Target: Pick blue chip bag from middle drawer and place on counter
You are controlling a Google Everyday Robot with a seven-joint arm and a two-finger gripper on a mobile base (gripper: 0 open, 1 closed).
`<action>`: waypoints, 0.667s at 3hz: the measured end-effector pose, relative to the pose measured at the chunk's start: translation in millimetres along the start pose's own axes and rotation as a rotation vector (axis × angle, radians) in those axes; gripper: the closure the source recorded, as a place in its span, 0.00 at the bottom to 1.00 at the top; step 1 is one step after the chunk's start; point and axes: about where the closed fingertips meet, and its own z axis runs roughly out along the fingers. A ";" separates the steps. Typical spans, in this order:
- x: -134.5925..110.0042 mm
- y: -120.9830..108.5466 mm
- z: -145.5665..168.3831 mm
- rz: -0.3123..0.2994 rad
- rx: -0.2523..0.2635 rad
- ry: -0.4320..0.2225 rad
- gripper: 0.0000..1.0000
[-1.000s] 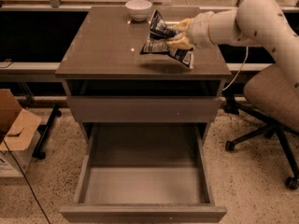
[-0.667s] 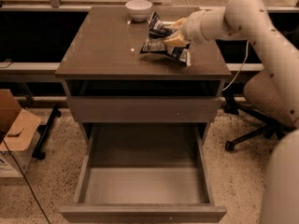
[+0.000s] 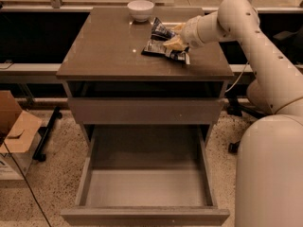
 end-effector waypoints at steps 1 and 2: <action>-0.5 2.2 4.2 0.000 -0.006 -0.001 0.11; -0.7 3.7 7.0 0.000 -0.011 -0.002 0.00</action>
Offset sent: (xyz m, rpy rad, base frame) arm 0.0004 0.0033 -0.0025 0.0004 0.0035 0.0044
